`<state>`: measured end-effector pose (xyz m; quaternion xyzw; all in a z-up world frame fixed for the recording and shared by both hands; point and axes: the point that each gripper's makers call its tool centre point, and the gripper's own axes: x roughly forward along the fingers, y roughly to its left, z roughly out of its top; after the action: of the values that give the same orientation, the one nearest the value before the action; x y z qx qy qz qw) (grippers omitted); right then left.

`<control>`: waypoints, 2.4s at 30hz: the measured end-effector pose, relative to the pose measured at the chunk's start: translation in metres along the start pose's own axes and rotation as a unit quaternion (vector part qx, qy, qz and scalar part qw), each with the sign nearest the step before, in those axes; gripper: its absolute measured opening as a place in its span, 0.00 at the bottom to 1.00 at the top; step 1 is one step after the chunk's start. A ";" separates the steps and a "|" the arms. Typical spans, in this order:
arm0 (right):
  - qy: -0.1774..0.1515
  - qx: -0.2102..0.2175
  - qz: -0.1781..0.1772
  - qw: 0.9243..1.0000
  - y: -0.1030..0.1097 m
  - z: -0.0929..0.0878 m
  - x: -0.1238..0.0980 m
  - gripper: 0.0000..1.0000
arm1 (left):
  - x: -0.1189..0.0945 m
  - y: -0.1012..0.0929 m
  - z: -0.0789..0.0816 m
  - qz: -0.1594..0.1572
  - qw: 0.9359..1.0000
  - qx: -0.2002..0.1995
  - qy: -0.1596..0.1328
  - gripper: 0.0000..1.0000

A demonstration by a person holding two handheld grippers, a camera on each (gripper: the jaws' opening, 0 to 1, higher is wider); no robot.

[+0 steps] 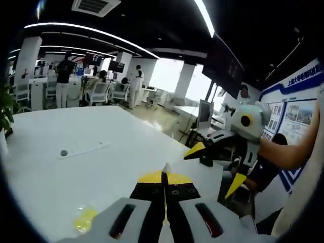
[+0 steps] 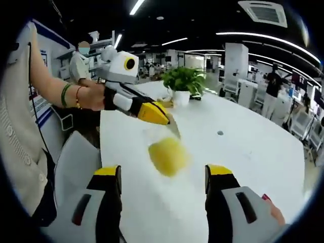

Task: Compare the silicone blocks by pressing each to a similar depth, holding the contact briefly, and releasing to observe deformation and rebound differences across the visible hardness samples.

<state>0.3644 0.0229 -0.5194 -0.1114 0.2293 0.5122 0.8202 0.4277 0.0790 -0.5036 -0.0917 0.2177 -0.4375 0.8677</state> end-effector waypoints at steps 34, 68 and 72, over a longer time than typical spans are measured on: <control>-0.006 0.103 0.010 0.995 -0.038 -0.077 -0.007 0.57 | 0.103 0.135 -0.088 0.182 0.970 -0.158 0.029 0.00; -0.023 0.122 0.021 0.992 -0.037 -0.072 0.001 0.53 | 0.120 0.158 -0.143 0.222 0.963 -0.112 0.101 0.11; -0.022 0.120 0.019 0.992 -0.033 -0.069 0.000 0.53 | 0.112 0.156 -0.133 0.227 0.965 -0.086 0.098 0.24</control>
<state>0.3760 -0.0205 -0.5816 0.0034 0.2728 0.4989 0.8226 0.5369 0.0873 -0.7098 -0.0705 0.3534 -0.2153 0.9076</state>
